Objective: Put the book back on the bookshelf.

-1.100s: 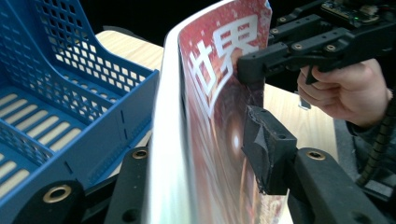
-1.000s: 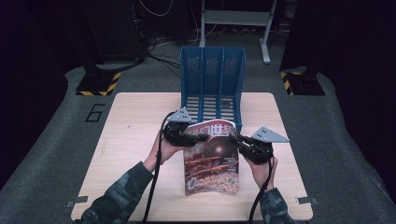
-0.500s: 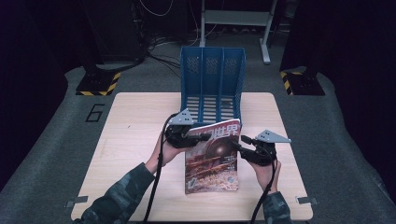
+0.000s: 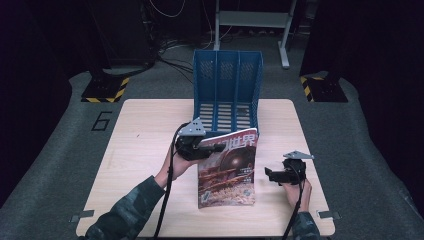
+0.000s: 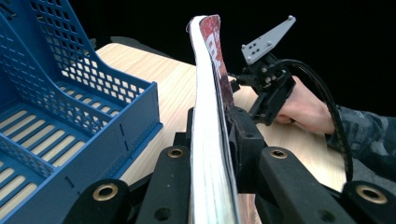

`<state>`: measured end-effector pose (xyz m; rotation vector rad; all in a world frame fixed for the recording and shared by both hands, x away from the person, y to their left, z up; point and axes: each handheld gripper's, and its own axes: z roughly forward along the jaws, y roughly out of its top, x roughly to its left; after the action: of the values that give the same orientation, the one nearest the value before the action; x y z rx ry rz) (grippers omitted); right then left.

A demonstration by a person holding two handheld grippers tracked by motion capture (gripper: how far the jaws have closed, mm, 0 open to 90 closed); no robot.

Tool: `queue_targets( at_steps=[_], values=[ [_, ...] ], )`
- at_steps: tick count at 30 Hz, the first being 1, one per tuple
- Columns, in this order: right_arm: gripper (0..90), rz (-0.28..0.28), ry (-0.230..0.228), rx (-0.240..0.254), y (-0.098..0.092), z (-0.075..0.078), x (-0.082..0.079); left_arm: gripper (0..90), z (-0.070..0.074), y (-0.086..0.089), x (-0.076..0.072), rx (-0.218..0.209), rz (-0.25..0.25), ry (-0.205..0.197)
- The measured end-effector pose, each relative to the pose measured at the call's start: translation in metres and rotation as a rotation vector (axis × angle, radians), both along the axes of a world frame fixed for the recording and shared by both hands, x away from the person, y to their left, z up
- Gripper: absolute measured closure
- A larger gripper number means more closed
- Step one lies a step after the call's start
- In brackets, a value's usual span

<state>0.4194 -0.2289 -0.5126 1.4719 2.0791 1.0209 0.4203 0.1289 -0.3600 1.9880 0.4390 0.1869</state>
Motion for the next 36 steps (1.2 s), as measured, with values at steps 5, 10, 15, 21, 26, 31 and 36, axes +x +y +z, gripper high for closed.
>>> queue_targets(
  at_steps=[5, 10, 15, 21, 26, 31, 36],
  values=[
    [0.0, -0.004, 0.012, -0.069, -0.004, -0.009, 0.009, 81.3, 0.004, -0.001, -0.003, 0.008, 0.01, 0.017],
    [0.0, -0.028, 0.018, -0.059, -0.012, -0.016, 0.015, 81.7, 0.006, -0.003, -0.005, 0.014, 0.01, 0.033],
    [0.0, -0.02, 0.017, -0.089, -0.012, -0.016, 0.018, 82.3, 0.011, -0.006, -0.01, 0.032, -0.003, 0.009],
    [0.0, -0.018, 0.012, -0.088, -0.011, -0.017, 0.018, 83.5, 0.018, -0.009, -0.018, 0.039, -0.03, -0.006],
    [0.7, -0.014, 0.012, -0.091, -0.011, -0.016, 0.018, 83.6, 0.023, -0.012, -0.022, 0.06, -0.047, -0.019],
    [1.0, -0.018, 0.01, -0.085, -0.01, -0.016, 0.018, 83.6, 0.027, -0.013, -0.024, 0.063, -0.068, -0.025],
    [1.2, -0.02, 0.011, -0.084, -0.01, -0.016, 0.018, 83.6, 0.032, -0.011, -0.025, 0.062, -0.078, -0.034]
  ],
)
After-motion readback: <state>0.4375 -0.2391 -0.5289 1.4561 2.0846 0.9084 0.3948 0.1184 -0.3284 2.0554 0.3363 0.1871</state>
